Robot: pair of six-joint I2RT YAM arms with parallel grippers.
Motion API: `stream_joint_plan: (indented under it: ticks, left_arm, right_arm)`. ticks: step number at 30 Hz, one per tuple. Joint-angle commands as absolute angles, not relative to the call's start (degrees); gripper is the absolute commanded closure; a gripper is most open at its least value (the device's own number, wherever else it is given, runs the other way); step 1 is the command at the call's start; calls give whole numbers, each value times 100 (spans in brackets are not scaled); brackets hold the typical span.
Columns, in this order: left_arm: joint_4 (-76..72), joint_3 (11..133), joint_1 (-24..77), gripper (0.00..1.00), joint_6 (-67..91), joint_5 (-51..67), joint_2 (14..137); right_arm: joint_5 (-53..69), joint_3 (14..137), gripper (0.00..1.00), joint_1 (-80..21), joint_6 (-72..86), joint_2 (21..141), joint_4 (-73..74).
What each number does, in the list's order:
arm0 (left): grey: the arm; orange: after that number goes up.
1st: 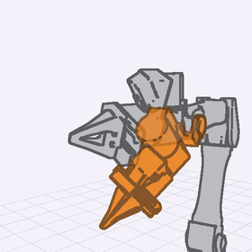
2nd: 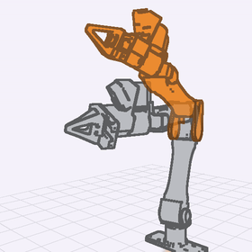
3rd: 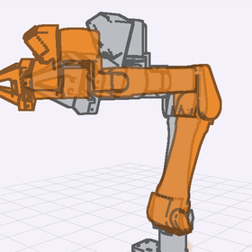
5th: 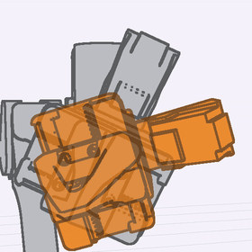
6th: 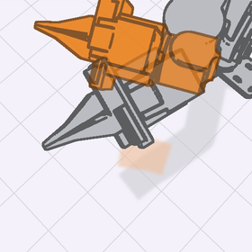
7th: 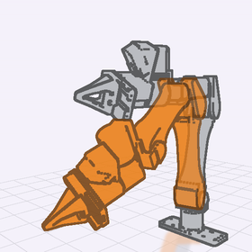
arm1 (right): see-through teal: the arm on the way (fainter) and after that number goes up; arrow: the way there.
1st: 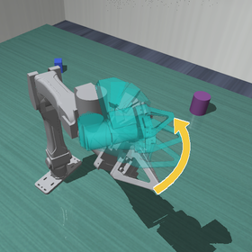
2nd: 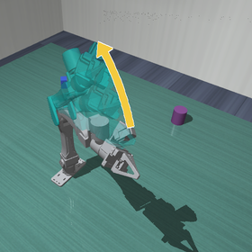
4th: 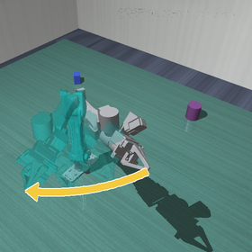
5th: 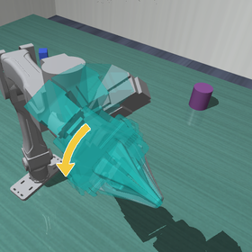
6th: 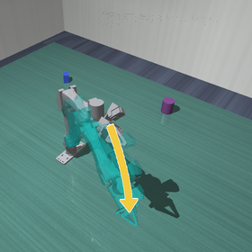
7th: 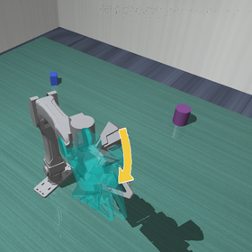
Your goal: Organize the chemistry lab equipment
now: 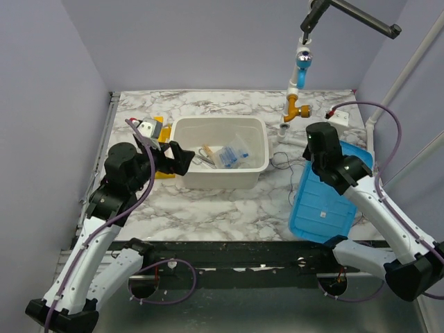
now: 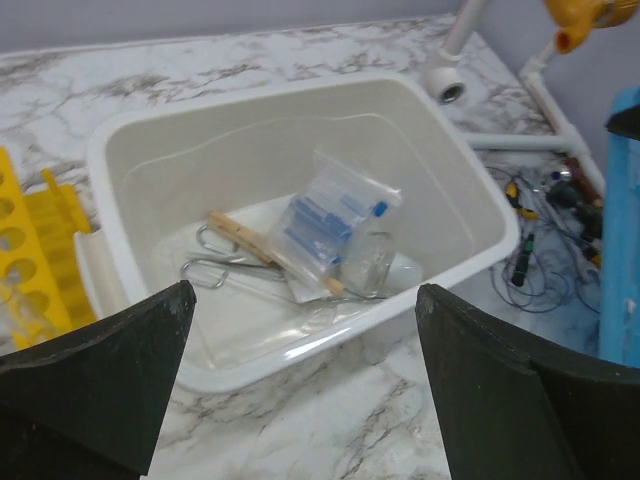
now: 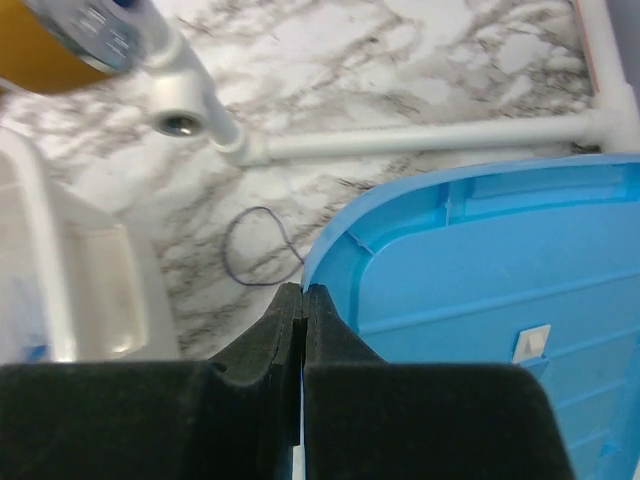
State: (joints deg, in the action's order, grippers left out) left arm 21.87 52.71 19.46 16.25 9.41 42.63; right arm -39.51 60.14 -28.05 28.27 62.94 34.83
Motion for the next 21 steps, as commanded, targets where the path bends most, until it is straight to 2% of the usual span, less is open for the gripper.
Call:
stream_joint_plan:
  ticks: [1,7,12,21]
  left_arm:
    - [1369,5438,2521,5,1840,1946,4192]
    - [791,5738,3893,5,2493,1931,4987]
    - [703,6252,4943,5,2726,1647,6044]
    - [1085,7294,5640,4,2769,1716,7766]
  right_arm:
    - [-3138,6516,99,-2786,2991,5910,3478]
    - [-2491,6801,99,-2783,3278,5793,3160]
    - [-2007,6532,99,-2786,3584,5490,2340]
    - [-1439,6447,99,-2795,3934,5361,1725]
